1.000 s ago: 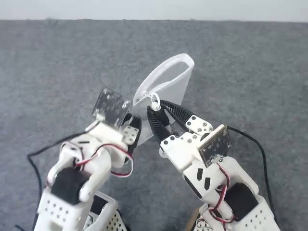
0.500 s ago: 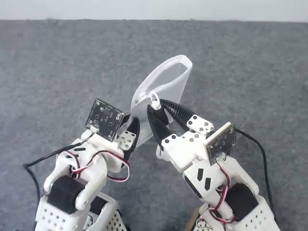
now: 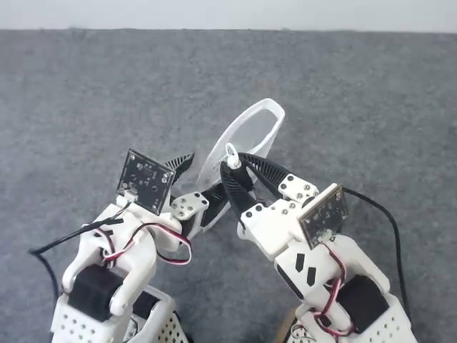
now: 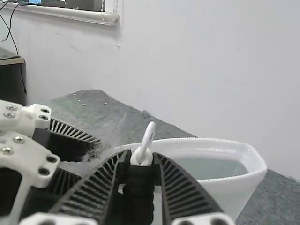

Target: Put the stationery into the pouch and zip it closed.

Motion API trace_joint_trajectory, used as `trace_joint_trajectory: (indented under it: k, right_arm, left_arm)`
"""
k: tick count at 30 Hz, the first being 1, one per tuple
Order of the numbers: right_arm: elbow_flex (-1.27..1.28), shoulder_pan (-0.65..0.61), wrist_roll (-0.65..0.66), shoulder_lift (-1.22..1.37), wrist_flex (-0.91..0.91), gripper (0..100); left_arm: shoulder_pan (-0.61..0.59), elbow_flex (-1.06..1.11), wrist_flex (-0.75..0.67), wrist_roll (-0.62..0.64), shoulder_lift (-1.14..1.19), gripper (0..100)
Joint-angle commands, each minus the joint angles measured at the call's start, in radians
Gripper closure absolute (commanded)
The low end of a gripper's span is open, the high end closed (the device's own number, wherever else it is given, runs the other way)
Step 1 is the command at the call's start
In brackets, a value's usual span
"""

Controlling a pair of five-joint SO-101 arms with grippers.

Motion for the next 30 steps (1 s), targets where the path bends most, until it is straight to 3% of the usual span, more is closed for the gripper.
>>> trace_joint_trajectory:
  k: [1,8,17,20,24,30]
  right_arm:
    - [-0.061,0.013,0.017,-0.008,0.004,99.2]
    - [-0.061,0.013,0.012,-0.008,-0.001,99.2]
    - [-0.061,0.013,0.012,-0.008,-0.001,99.2]
    - [-0.061,0.013,0.012,-0.008,-0.001,99.2]
    - [-0.061,0.013,0.012,-0.008,-0.001,99.2]
    - [-0.061,0.013,0.012,-0.008,-0.001,99.2]
  left_arm:
    - [0.002,-0.005,-0.034,-0.021,-0.011,76]
    - [-0.002,0.119,-0.166,-0.023,-0.011,84]
    - [0.002,0.096,-0.170,-0.023,-0.012,94]
    - [-0.002,0.087,-0.167,-0.021,-0.012,91]
    - [-0.005,0.087,-0.146,-0.015,-0.031,80]
    - [-0.002,0.136,-0.170,-0.015,-0.178,78]
